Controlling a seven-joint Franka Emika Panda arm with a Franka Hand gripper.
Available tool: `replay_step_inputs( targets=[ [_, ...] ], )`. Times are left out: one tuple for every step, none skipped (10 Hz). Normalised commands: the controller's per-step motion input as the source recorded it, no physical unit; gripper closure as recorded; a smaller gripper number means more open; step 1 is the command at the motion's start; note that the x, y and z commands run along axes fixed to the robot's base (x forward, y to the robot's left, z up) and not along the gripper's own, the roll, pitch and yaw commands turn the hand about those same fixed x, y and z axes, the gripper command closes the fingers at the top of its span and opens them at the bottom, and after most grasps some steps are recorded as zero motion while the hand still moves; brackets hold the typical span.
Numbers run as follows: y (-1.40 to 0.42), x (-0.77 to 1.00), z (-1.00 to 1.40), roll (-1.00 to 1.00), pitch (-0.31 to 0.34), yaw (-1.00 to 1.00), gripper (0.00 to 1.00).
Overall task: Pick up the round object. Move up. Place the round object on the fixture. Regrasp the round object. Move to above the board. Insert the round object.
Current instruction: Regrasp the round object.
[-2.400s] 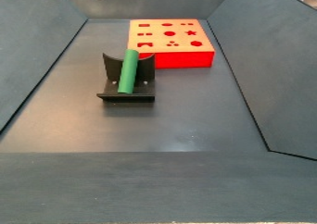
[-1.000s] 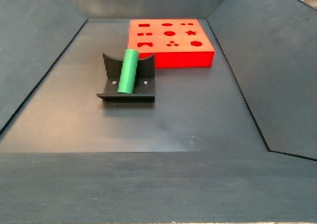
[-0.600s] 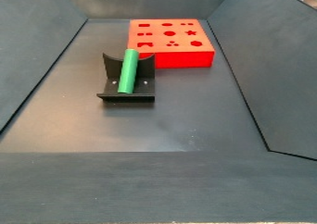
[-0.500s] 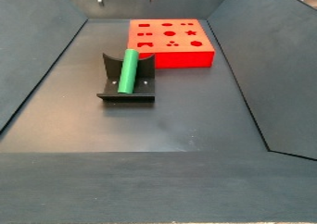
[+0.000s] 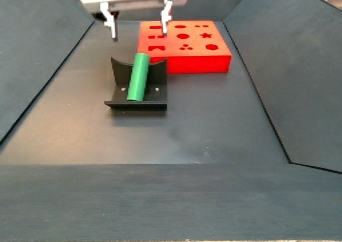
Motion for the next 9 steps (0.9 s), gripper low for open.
replay_step_inputs(
  targets=[
    [0.03, 0.11, -1.0, 0.07, -0.065, 0.04, 0.0],
    [0.02, 0.12, -1.0, 0.07, -0.062, 0.02, 0.0],
    [0.02, 0.12, -1.0, 0.07, -0.056, 0.01, 0.0],
    [0.01, 0.11, -0.86, 0.06, -0.047, 0.01, 0.0],
    [0.01, 0.1, -0.73, 0.06, -0.04, 0.0, 0.0],
    [0.0, 0.09, -0.59, 0.06, -0.03, 0.0, 0.0],
    [0.0, 0.08, -0.42, 0.06, -0.017, 0.0, 0.0],
    [0.0, 0.08, -0.25, 0.06, -0.011, 0.01, 0.0],
    [-0.01, 0.04, -0.2, 0.06, 0.005, 0.01, 0.0]
  ],
)
